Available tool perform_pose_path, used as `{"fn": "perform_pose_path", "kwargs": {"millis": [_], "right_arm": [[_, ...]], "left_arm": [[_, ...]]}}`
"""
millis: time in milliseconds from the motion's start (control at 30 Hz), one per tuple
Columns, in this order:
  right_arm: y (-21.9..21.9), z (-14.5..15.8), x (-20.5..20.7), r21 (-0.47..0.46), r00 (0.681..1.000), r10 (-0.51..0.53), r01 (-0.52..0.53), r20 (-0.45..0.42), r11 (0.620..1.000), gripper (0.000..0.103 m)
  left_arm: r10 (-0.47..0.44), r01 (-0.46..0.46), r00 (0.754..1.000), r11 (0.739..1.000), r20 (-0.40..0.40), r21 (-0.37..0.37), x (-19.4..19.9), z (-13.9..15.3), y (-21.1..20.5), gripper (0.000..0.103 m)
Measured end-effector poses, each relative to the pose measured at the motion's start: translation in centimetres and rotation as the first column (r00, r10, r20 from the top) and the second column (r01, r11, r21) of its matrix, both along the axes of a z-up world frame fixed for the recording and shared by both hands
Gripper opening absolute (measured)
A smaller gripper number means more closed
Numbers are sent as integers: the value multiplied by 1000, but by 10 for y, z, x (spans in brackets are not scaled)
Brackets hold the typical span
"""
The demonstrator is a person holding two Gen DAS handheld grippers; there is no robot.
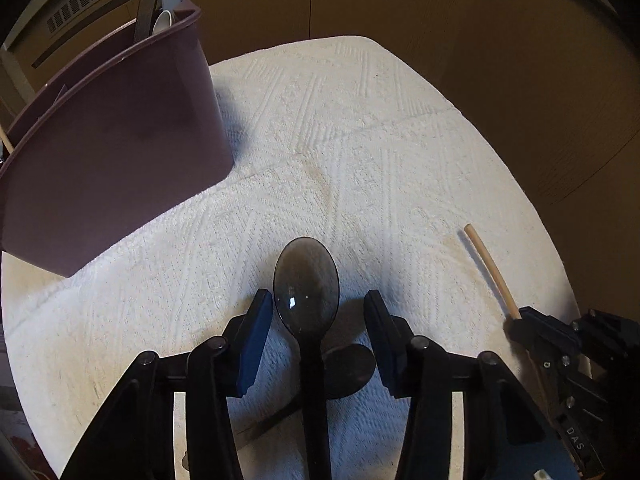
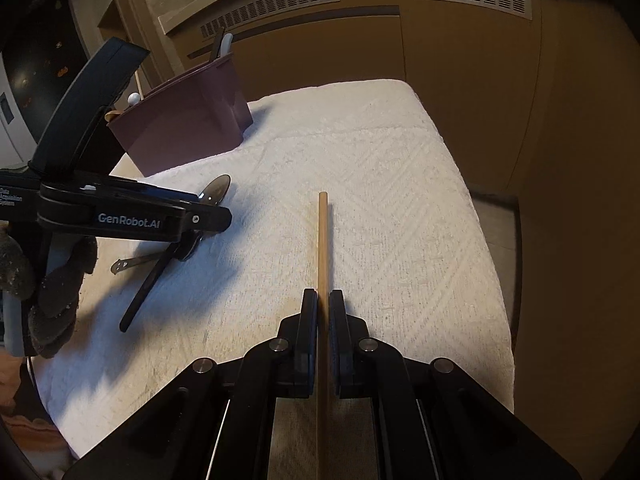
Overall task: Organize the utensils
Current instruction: 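Grasp the wooden chopstick with the right tool while the left tool grasps the black-handled spoon, then lift the chopstick with the right tool while the left tool lifts the black-handled spoon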
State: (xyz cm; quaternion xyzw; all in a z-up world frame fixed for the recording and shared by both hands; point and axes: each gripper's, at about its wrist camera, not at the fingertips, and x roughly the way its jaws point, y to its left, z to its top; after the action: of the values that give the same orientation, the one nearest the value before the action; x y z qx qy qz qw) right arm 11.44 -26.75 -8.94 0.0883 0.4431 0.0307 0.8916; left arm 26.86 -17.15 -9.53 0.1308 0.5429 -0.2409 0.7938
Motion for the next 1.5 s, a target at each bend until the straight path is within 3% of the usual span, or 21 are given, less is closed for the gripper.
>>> {"fn": "perform_pose_path", "kwargs": {"millis": [67, 367, 600, 867, 1500], "right_arm": [[2, 1, -1, -4, 1000, 5, -5, 1, 1000, 6], [18, 8, -3, 4, 999, 44, -44, -23, 999, 6], [60, 3, 4, 73, 986, 134, -127, -96, 989, 6], [105, 14, 9, 33, 973, 207, -204, -99, 978, 6], [130, -2, 59, -113, 954, 216, -242, -206, 964, 11]], "left_arm": [[7, -7, 1000, 1000, 5, 1, 3, 1, -1, 29], [55, -54, 998, 998, 38, -43, -22, 22, 39, 29], [94, -90, 993, 994, 65, -61, -65, 40, 103, 29], [203, -193, 975, 974, 87, -115, -85, 46, 181, 29], [242, -233, 969, 959, 40, -162, -87, 24, 206, 29]]}}
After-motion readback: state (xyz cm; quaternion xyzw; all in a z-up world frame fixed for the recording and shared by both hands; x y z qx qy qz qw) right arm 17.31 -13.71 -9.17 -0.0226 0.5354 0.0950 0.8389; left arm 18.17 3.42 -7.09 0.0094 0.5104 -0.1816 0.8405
